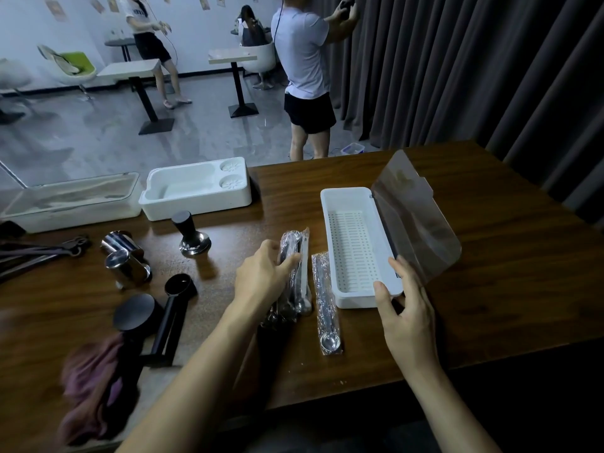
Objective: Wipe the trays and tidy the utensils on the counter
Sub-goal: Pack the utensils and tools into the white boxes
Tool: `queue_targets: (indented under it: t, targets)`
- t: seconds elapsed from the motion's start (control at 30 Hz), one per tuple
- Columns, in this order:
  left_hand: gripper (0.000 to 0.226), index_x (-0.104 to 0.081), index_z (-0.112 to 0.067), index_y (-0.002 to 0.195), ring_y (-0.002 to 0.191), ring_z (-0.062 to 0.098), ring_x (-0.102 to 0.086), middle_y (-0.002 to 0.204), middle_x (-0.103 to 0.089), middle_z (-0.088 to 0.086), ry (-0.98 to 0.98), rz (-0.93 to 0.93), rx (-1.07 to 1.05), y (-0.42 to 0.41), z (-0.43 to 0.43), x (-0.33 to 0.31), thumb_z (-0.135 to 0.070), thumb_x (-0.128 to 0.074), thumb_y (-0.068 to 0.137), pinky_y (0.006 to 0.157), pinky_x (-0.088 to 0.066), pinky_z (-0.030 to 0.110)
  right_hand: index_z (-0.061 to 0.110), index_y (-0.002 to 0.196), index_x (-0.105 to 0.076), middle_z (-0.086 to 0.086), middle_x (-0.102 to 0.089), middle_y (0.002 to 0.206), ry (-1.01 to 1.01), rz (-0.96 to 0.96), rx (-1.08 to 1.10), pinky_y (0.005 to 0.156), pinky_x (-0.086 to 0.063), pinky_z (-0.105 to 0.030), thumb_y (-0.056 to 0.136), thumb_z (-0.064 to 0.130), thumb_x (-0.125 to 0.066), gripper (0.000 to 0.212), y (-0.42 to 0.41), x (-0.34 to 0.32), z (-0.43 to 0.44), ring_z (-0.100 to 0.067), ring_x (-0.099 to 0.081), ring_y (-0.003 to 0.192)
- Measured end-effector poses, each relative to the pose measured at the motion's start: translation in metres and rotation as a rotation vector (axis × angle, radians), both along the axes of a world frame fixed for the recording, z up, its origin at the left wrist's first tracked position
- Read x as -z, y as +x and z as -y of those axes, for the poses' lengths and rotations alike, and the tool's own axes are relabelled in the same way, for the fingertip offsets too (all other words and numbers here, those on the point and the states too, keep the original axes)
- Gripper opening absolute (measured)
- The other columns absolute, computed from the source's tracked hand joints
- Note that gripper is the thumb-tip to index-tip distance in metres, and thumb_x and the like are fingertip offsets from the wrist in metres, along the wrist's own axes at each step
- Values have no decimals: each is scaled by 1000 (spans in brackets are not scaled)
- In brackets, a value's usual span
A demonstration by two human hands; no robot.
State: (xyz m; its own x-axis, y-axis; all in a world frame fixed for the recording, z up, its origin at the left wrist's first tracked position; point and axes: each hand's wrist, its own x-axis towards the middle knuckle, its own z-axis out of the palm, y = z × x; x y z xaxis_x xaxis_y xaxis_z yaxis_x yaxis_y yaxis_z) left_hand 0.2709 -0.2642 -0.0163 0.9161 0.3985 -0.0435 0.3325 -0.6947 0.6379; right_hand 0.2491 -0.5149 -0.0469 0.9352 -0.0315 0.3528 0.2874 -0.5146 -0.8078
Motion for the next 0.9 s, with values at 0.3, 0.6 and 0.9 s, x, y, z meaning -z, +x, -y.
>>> queue_targets:
  t: [0.3,0.6,0.9]
  targets:
    - [59,-49,-23,134,90,24,-73,119,-68,4,-226,-148,16,5,-5,-6,-32,-81,85,80,-61,43,24,144,-48,5,-43,155,0,-3,-5,99,-34,-8,95,49,-49,56,0,0,1,-6,-37,141]
    - [8,-64,2,101,43,2,-62,79,-65,12,-569,-39,-28,3,-1,-28,-3,-67,96,40,-44,15,27,144,-49,6,-43,155,10,-12,-4,103,-38,-17,94,53,-48,57,0,0,0,-8,-39,141]
    - [14,-65,-2,103,39,-2,-55,73,-62,4,-548,-35,-4,-5,-2,-28,-9,-72,94,38,-39,13,29,144,-49,6,-41,157,25,-5,-4,108,-43,-32,93,55,-47,57,1,1,1,-10,-38,143]
